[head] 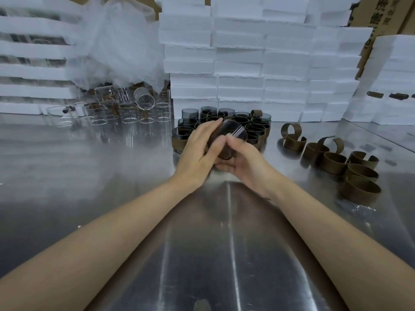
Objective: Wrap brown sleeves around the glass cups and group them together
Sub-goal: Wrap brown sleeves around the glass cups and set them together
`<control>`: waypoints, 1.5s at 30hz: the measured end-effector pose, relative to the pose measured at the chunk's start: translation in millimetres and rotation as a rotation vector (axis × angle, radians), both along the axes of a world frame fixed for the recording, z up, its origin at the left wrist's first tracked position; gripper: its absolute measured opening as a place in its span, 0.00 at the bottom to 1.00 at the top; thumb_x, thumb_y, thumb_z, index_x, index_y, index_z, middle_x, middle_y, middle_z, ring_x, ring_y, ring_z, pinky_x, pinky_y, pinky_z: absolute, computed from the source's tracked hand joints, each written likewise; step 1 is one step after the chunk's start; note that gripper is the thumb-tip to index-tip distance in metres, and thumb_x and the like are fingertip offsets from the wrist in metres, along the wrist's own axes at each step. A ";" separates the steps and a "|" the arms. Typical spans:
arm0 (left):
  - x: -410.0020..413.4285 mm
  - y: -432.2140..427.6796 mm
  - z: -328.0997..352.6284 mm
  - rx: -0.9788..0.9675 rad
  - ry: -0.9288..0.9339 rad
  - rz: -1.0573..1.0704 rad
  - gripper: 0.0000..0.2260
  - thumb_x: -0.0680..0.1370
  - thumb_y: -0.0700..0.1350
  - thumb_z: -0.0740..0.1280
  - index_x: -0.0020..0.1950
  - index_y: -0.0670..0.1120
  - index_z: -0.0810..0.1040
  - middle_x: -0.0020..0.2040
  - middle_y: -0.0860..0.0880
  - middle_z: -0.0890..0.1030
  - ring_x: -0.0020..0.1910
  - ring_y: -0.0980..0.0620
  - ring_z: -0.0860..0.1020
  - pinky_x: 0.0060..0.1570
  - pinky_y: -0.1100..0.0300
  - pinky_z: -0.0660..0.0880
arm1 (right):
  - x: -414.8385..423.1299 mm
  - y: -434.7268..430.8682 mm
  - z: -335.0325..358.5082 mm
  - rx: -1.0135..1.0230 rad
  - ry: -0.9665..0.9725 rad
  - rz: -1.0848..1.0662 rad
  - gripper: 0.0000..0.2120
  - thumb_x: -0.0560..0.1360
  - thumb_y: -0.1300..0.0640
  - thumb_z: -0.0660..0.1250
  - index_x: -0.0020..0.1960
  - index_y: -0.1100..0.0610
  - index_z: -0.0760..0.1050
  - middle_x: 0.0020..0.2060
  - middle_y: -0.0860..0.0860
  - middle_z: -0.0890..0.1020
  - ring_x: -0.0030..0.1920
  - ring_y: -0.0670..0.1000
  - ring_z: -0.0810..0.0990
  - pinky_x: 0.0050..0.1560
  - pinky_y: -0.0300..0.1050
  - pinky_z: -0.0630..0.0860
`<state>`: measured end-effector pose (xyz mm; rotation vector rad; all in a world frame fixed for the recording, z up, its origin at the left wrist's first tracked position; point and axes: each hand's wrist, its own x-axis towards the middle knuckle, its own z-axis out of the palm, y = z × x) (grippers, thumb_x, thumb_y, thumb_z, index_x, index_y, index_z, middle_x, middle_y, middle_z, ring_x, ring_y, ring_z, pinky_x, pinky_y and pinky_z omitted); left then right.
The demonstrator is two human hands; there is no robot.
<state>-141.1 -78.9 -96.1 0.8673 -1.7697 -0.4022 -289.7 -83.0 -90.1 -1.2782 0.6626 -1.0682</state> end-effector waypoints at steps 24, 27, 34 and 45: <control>-7.0 -0.2 5.5 0.214 0.252 -0.060 0.18 0.85 0.51 0.53 0.54 0.49 0.82 0.48 0.53 0.85 0.50 0.57 0.81 0.54 0.58 0.76 | -1.7 -0.7 3.2 0.403 -0.005 0.279 0.26 0.74 0.33 0.60 0.40 0.57 0.72 0.31 0.52 0.66 0.30 0.49 0.61 0.33 0.40 0.66; -5.8 1.0 5.1 0.224 0.229 -0.066 0.19 0.85 0.51 0.51 0.55 0.49 0.81 0.51 0.52 0.84 0.54 0.56 0.80 0.59 0.59 0.74 | -2.0 0.9 2.9 0.428 -0.030 0.278 0.25 0.74 0.34 0.60 0.41 0.57 0.71 0.31 0.51 0.66 0.29 0.48 0.62 0.32 0.40 0.67; -4.4 0.1 1.4 0.244 0.096 -0.070 0.19 0.70 0.47 0.78 0.57 0.53 0.76 0.49 0.57 0.81 0.48 0.63 0.79 0.49 0.73 0.72 | -0.9 2.9 1.6 0.456 -0.094 0.253 0.28 0.77 0.32 0.55 0.49 0.56 0.76 0.28 0.48 0.69 0.28 0.46 0.64 0.33 0.39 0.63; -6.6 1.0 5.1 0.184 0.162 0.042 0.08 0.75 0.50 0.73 0.51 0.49 0.79 0.45 0.55 0.82 0.46 0.61 0.80 0.47 0.68 0.75 | 7.0 -0.9 -1.6 0.349 0.003 0.255 0.34 0.75 0.28 0.52 0.45 0.59 0.74 0.31 0.54 0.73 0.29 0.49 0.72 0.33 0.41 0.73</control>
